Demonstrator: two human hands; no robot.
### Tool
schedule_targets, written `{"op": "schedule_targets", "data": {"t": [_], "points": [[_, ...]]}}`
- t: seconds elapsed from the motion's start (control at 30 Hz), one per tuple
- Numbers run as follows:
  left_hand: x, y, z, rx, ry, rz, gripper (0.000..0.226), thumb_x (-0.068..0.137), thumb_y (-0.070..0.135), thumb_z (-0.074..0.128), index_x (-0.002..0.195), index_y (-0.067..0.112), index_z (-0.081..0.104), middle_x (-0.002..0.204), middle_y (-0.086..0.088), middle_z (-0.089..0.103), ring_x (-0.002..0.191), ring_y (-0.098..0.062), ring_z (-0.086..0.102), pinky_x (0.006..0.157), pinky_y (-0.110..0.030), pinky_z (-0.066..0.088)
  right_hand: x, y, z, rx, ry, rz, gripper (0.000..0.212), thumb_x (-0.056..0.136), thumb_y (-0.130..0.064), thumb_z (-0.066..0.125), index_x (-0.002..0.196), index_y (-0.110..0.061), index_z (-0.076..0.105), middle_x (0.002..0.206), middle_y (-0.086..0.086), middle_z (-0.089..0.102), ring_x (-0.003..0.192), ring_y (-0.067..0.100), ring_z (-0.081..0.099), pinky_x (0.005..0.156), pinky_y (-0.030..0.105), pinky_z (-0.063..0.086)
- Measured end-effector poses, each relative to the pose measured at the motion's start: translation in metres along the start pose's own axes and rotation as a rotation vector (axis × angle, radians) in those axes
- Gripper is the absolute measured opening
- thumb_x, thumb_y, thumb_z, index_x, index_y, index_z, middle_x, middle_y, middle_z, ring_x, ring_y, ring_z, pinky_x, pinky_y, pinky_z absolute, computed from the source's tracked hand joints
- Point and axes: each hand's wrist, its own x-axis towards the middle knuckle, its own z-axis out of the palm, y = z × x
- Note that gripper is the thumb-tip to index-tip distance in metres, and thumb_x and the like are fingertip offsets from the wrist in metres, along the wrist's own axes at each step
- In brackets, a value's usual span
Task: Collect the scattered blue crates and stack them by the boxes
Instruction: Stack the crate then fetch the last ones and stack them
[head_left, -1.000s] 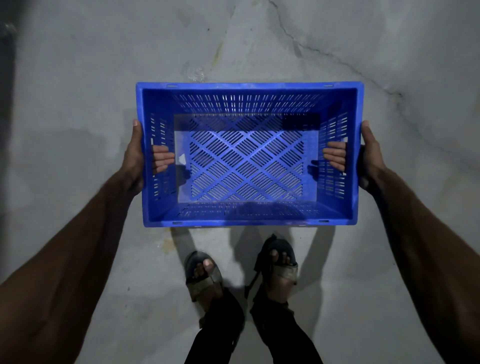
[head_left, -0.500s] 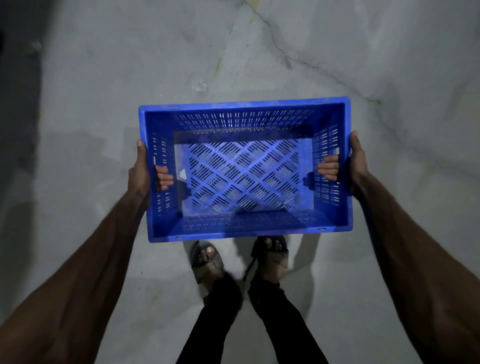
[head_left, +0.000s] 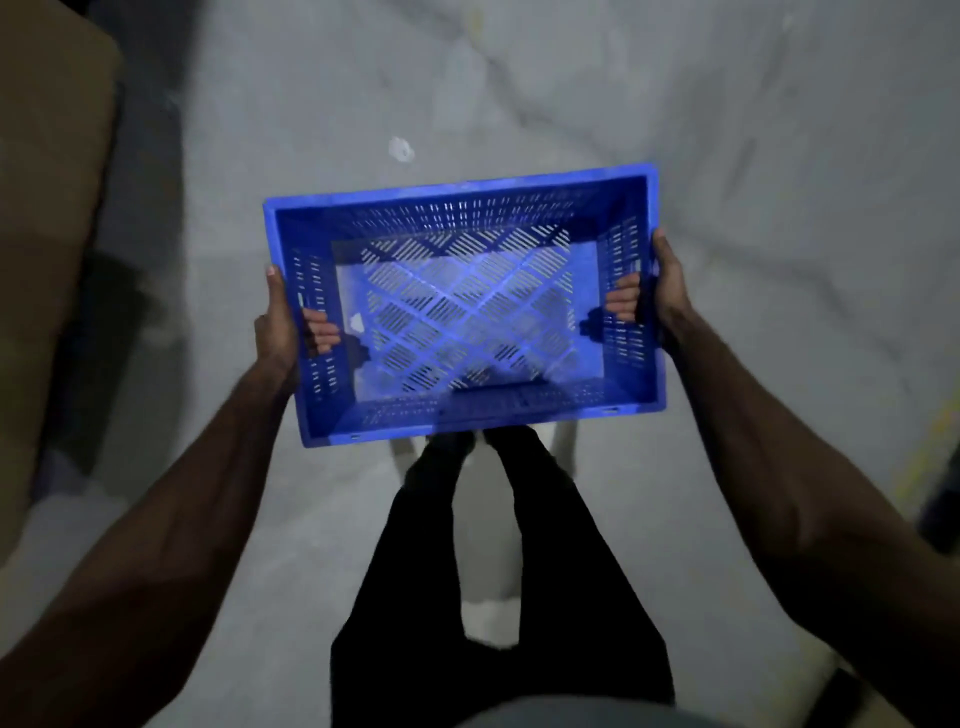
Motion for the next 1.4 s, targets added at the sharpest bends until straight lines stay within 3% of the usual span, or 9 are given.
{"op": "schedule_targets", "data": {"t": [0.07,0.13,0.33,0.6,0.73,0.9,1.03,1.17,1.4], "points": [[-0.047,0.016,-0.016,0.003,0.015,0.045,0.089,0.076,0.095,0.045,0.072,0.009,0.064,0.059,-0.012,0.065,0.050,-0.023,0.062,0.062,-0.038,0.055,-0.052,-0.010,-0.005,0.032,-0.014,-0.008,0.088,0.078,-0.089,0.039,0.086,-0.004,0.059,0.061,0.012,0.068,0.049,0.022,0.065,0.047,0.025,0.049],[-0.089,0.032,-0.033,0.001,0.020,0.077,0.087,0.078,0.094,0.044,0.071,0.010,0.063,0.058,-0.011,0.064,0.050,-0.023,0.061,0.061,-0.037,0.055,-0.097,-0.017,-0.012,0.047,-0.018,-0.033,0.092,0.070,-0.092,0.042,0.086,-0.003,0.060,0.062,0.014,0.068,0.049,0.023,0.065,0.044,0.024,0.050],[-0.167,0.072,-0.078,0.003,0.004,0.133,0.105,0.048,0.111,0.043,0.073,0.011,0.063,0.059,-0.011,0.061,0.053,-0.026,0.059,0.055,-0.033,0.051,-0.201,-0.031,-0.027,0.100,0.021,-0.109,0.081,0.091,-0.082,0.035,0.086,-0.004,0.058,0.056,0.010,0.068,0.046,0.020,0.066,0.041,0.022,0.049],[-0.216,0.130,-0.083,0.009,0.009,0.321,0.093,0.074,0.096,0.044,0.078,0.006,0.068,0.063,-0.013,0.068,0.051,-0.021,0.064,0.057,-0.032,0.056,-0.258,-0.060,-0.031,0.177,0.061,-0.211,0.078,0.093,-0.078,0.038,0.085,-0.003,0.057,0.055,0.010,0.068,0.045,0.019,0.066,0.039,0.021,0.049],[-0.221,0.169,-0.065,0.009,-0.033,0.361,0.096,0.067,0.099,0.043,0.079,0.007,0.066,0.069,-0.017,0.069,0.052,-0.022,0.064,0.052,-0.029,0.055,-0.261,-0.083,-0.042,0.219,0.081,-0.243,0.080,0.091,-0.081,0.038,0.084,-0.003,0.059,0.057,0.011,0.069,0.048,0.021,0.068,0.043,0.023,0.050],[-0.214,0.223,-0.025,0.038,-0.092,0.368,0.106,0.052,0.105,0.046,0.086,0.006,0.067,0.068,-0.014,0.069,0.052,-0.021,0.064,0.048,-0.028,0.051,-0.252,-0.122,-0.070,0.274,0.094,-0.253,0.078,0.090,-0.081,0.040,0.078,-0.006,0.057,0.056,0.010,0.067,0.047,0.020,0.067,0.043,0.024,0.052],[-0.203,0.270,0.029,0.061,-0.116,0.352,0.109,0.045,0.107,0.051,0.086,0.007,0.067,0.067,-0.012,0.067,0.051,-0.021,0.062,0.047,-0.027,0.050,-0.229,-0.170,-0.105,0.282,0.094,-0.239,0.077,0.090,-0.080,0.042,0.085,-0.005,0.060,0.059,0.011,0.070,0.050,0.020,0.069,0.046,0.024,0.054],[-0.194,0.327,0.103,0.090,-0.126,0.357,0.091,0.075,0.095,0.046,0.086,0.006,0.066,0.062,-0.009,0.067,0.050,-0.021,0.063,0.051,-0.029,0.049,-0.199,-0.235,-0.150,0.328,0.074,-0.236,0.074,0.090,-0.078,0.045,0.086,-0.005,0.059,0.057,0.011,0.069,0.046,0.019,0.067,0.042,0.021,0.052],[-0.197,0.449,0.252,0.051,-0.120,0.394,0.093,0.077,0.090,0.052,0.095,0.001,0.068,0.062,-0.011,0.069,0.048,-0.021,0.063,0.048,-0.027,0.051,-0.151,-0.388,-0.251,0.342,0.079,-0.280,0.071,0.091,-0.076,0.044,0.086,-0.007,0.057,0.054,0.008,0.067,0.043,0.016,0.065,0.041,0.020,0.049]]}}
